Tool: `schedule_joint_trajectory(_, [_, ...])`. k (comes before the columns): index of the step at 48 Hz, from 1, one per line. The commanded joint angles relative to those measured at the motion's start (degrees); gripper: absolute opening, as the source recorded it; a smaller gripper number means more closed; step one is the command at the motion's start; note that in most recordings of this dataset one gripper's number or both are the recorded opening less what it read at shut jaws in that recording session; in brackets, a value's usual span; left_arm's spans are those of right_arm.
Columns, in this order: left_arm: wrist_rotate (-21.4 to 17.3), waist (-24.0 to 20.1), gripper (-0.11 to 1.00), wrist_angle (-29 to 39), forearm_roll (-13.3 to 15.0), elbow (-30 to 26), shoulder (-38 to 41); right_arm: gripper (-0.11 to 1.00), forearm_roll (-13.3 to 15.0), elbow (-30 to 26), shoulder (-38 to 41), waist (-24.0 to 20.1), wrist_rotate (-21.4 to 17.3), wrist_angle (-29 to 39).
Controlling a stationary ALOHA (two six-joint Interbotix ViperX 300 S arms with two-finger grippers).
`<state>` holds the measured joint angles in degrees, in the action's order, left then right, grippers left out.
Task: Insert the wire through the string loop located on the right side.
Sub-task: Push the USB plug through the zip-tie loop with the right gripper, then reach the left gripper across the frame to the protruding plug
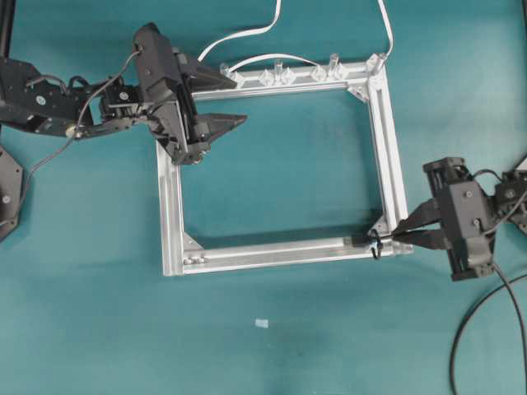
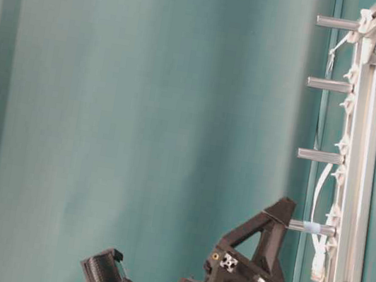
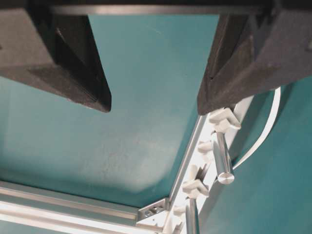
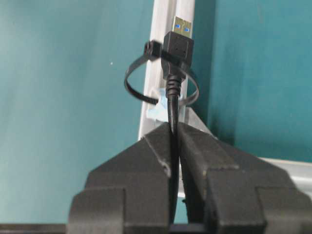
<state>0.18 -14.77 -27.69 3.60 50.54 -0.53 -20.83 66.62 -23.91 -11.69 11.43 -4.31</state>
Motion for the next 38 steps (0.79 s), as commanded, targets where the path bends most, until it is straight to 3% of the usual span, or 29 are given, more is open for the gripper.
schedule_joint_trajectory(1, [-0.18,0.00,0.72,-0.26,-0.18,-0.35,-1.05,0.07,0.00,-1.85,0.70,0.09,-0.09,-0.79])
schedule_joint_trajectory(38, [0.00,0.44,0.72,1.49,-0.18,0.00,-1.49,0.07,0.00,-3.96,3.96,0.09,-0.09,-2.11])
